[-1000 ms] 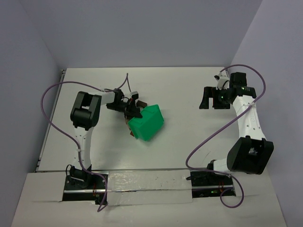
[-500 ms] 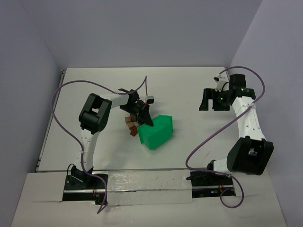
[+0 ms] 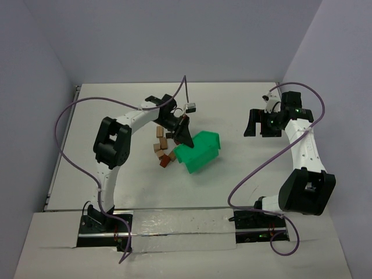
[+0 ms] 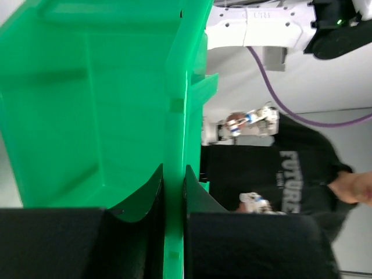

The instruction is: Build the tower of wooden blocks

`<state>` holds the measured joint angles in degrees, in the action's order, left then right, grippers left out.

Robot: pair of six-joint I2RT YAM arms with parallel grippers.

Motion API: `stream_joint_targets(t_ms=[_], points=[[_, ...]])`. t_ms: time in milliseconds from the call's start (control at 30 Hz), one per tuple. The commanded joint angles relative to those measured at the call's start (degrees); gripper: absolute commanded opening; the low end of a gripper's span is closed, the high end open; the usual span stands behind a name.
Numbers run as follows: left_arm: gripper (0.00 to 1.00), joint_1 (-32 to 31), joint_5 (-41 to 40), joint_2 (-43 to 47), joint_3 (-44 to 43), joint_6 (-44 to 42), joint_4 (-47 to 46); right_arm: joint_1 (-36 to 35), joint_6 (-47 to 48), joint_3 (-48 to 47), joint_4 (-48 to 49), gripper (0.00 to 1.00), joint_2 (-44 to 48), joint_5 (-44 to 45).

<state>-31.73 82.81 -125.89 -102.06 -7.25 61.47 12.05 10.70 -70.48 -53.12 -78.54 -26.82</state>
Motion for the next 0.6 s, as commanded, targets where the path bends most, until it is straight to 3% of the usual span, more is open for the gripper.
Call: stream_joint_targets(t_ms=[0, 167, 233, 300, 400, 567], points=[[0.0, 1.5, -10.2, 10.4, -2.7, 0.0, -3.1, 0.4, -0.7, -2.1, 1.5, 1.0, 0.0, -1.7], [0.0, 2.2, -37.9, 22.1, 0.6, 4.7, -13.2, 0.3, -0.9, -4.4, 1.6, 1.0, -1.8, -2.6], [0.0, 2.1, -47.4, 25.2, 0.7, 4.7, -14.1, 0.3, -0.8, -5.4, 1.6, 1.0, -2.2, -2.8], [0.0, 2.1, -64.5, 27.4, 0.8, 2.9, -13.4, -0.3, -0.7, -6.2, 1.9, 1.0, -2.8, -2.6], [0.0, 4.0, -81.7, 29.0, 1.9, 0.5, -14.0, -1.1, -0.3, -7.3, 2.4, 1.0, -3.5, -1.5], [0.0, 17.1, -91.0, 24.0, -2.7, 3.2, -11.5, -3.9, 0.0, -8.7, 3.6, 1.0, -4.5, 0.5]])
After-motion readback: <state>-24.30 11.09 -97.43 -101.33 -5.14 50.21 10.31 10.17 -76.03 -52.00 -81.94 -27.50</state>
